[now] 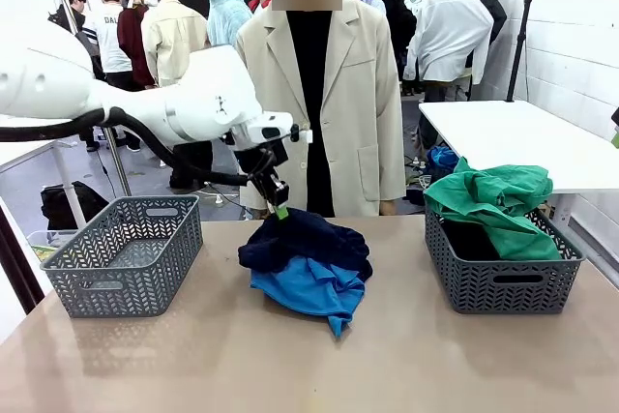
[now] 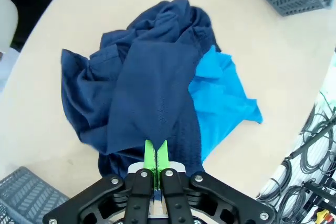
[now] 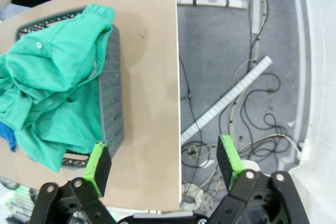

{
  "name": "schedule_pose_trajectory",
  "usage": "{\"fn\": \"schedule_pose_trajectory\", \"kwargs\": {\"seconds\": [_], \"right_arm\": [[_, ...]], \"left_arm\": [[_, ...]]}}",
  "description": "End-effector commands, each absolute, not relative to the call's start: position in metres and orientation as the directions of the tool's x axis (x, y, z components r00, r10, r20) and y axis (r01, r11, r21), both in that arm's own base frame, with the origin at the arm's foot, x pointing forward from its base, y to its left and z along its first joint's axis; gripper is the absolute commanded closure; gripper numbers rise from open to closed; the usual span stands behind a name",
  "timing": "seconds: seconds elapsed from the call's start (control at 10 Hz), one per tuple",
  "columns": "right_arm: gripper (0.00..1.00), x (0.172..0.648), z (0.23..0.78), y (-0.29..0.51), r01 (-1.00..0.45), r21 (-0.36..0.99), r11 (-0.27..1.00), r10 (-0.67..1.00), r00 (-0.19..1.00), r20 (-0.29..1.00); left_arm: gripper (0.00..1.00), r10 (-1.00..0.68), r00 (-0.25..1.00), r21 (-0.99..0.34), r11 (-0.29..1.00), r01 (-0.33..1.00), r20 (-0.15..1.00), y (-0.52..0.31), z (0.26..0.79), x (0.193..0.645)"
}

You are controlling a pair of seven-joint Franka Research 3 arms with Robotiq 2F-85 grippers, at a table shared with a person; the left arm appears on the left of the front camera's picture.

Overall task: Sort the tops and bottoms.
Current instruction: Lift clothes from the center of the table with your left hand.

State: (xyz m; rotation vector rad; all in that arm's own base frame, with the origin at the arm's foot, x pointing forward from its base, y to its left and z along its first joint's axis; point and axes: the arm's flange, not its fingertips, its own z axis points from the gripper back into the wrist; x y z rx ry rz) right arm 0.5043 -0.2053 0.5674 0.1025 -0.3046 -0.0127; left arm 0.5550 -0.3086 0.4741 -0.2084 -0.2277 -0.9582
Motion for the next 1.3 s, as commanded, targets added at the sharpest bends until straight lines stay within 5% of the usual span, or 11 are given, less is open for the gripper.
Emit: {"fn": "schedule_pose_trajectory", "kwargs": {"seconds": [0.0,0.4,0.8,1.2], "right_arm": [[0.00,0.504,0.567,-0.204,-0.003,0.094,0.996,-0.024,0.957,0.288],[0.00,0.504,0.567,-0.204,-0.003,0.094,0.996,-0.024,0.957,0.288],[0.00,0.504,0.567,-0.204,-0.003,0.094,0.996,-0.024,0.957,0.288],[0.00,0.504,0.567,-0.204,-0.003,0.094,0.996,-0.024,0.957,0.288]], "left_arm": [[1.00,-0.784,0.516,-0.050,0.533,0.844,0.346,-0.285,0.519,0.525],[1.00,-0.773,0.429,0.228,0.574,0.787,0.468,-0.264,0.665,0.486],[1.00,-0.682,0.374,0.417,0.701,0.578,0.628,-0.275,0.821,0.421],[1.00,-0.584,0.351,0.397,0.785,0.476,0.732,-0.255,0.915,0.347]]}}
